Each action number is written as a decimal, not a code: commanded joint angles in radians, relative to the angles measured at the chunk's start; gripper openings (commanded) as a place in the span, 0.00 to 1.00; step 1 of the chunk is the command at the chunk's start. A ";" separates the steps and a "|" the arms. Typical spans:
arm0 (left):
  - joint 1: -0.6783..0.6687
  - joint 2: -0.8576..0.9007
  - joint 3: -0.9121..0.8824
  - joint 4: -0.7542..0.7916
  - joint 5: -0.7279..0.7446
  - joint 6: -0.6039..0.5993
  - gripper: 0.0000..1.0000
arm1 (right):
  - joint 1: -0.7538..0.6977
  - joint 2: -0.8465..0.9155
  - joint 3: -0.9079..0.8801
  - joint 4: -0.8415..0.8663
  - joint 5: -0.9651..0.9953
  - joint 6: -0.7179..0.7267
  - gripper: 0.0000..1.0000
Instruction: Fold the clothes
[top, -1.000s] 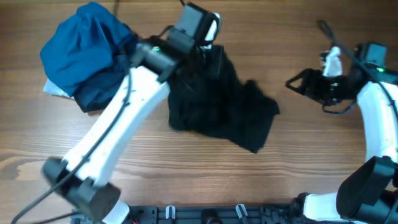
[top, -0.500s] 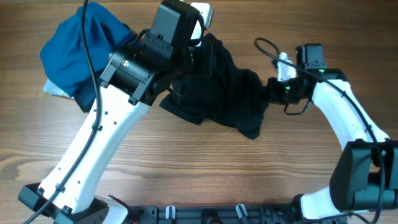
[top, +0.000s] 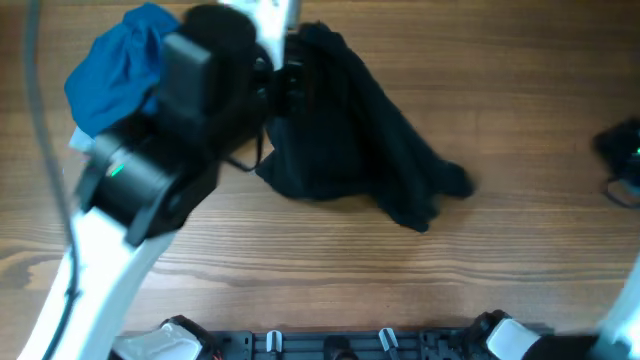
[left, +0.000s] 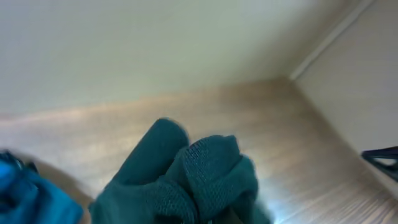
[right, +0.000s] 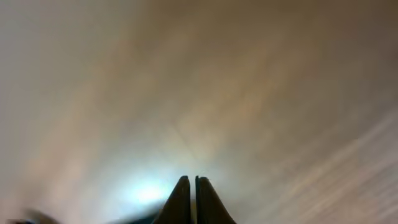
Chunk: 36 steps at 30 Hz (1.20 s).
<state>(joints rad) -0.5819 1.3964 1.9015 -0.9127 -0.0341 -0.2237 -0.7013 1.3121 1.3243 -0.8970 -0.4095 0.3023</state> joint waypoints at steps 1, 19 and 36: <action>0.003 -0.095 0.034 0.019 -0.031 0.037 0.04 | -0.046 -0.112 0.048 -0.006 -0.137 0.064 0.04; 0.000 -0.047 0.041 0.114 -0.092 0.113 0.04 | 0.876 0.305 0.042 -0.079 -0.246 -0.434 0.49; 0.000 -0.094 0.044 0.112 -0.151 0.116 0.04 | 0.950 0.374 0.044 0.169 -0.314 -0.298 0.05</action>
<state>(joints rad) -0.5823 1.3346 1.9133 -0.8131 -0.1612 -0.1314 0.3073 1.7729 1.3655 -0.7284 -0.8070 -0.1059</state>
